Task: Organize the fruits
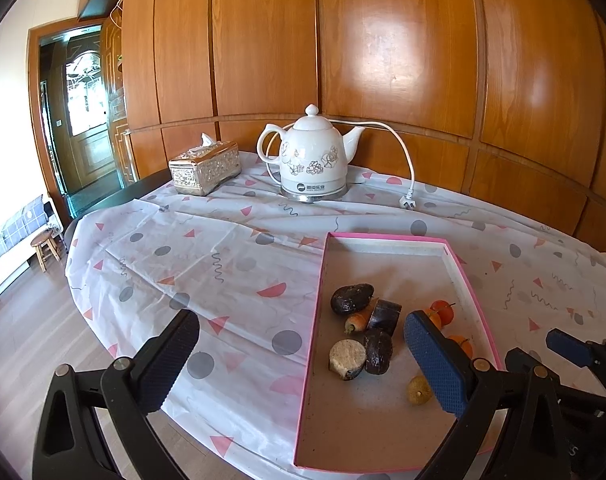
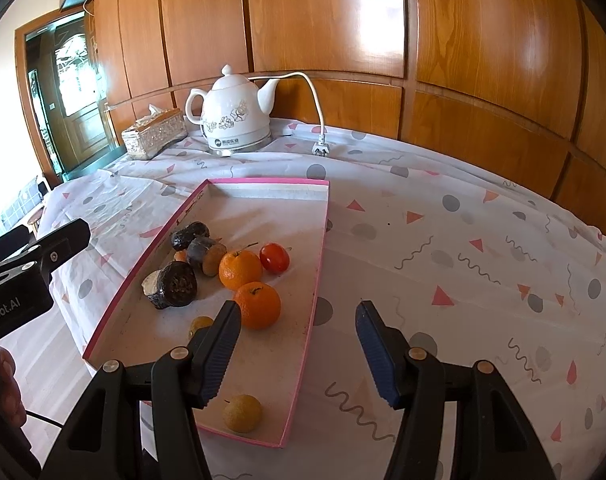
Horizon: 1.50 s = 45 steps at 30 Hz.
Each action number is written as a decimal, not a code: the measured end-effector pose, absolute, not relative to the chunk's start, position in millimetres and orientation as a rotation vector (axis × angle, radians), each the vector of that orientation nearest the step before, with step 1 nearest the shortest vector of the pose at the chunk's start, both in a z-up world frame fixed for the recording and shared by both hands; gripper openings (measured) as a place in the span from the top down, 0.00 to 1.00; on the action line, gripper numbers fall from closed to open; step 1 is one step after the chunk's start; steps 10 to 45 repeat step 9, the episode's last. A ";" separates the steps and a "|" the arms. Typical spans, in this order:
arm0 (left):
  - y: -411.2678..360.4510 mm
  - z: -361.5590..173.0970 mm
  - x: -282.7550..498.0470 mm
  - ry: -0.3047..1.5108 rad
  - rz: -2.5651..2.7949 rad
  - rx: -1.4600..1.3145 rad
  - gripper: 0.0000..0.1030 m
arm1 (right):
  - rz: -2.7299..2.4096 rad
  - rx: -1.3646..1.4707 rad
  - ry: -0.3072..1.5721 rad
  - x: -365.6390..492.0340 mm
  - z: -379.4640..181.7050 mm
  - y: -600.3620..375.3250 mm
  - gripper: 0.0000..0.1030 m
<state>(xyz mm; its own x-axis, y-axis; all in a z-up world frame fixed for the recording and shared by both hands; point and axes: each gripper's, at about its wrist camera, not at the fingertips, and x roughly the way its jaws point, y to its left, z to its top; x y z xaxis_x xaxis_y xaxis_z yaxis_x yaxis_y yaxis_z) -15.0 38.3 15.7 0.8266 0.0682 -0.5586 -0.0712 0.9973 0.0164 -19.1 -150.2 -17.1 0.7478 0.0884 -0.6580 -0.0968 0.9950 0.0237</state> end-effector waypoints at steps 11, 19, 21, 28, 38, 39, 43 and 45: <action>39.6 14.3 -16.2 0.588 0.071 -0.010 0.00 | 0.103 -0.007 0.720 -18.8 -16.7 -151.0 0.41; 39.6 14.3 -16.2 0.588 0.071 -0.010 0.00 | 0.103 -0.007 0.720 -18.8 -16.7 -151.0 0.41; 39.6 14.3 -16.2 0.588 0.071 -0.010 0.00 | 0.103 -0.007 0.720 -18.8 -16.7 -151.0 0.41; 39.6 14.3 -16.2 0.588 0.071 -0.010 0.00 | 0.103 -0.007 0.720 -18.8 -16.7 -151.0 0.41; 39.6 14.3 -16.2 0.588 0.071 -0.010 0.00 | 0.103 -0.007 0.720 -18.8 -16.7 -151.0 0.41; 39.6 14.3 -16.2 0.588 0.071 -0.010 0.00 | 0.103 -0.007 0.720 -18.8 -16.7 -151.0 0.41; 39.6 14.3 -16.2 0.588 0.071 -0.010 0.00 | 0.103 -0.007 0.720 -18.8 -16.7 -151.0 0.41; 39.6 14.3 -16.2 0.588 0.071 -0.010 0.00 | 0.103 -0.007 0.720 -18.8 -16.7 -151.0 0.41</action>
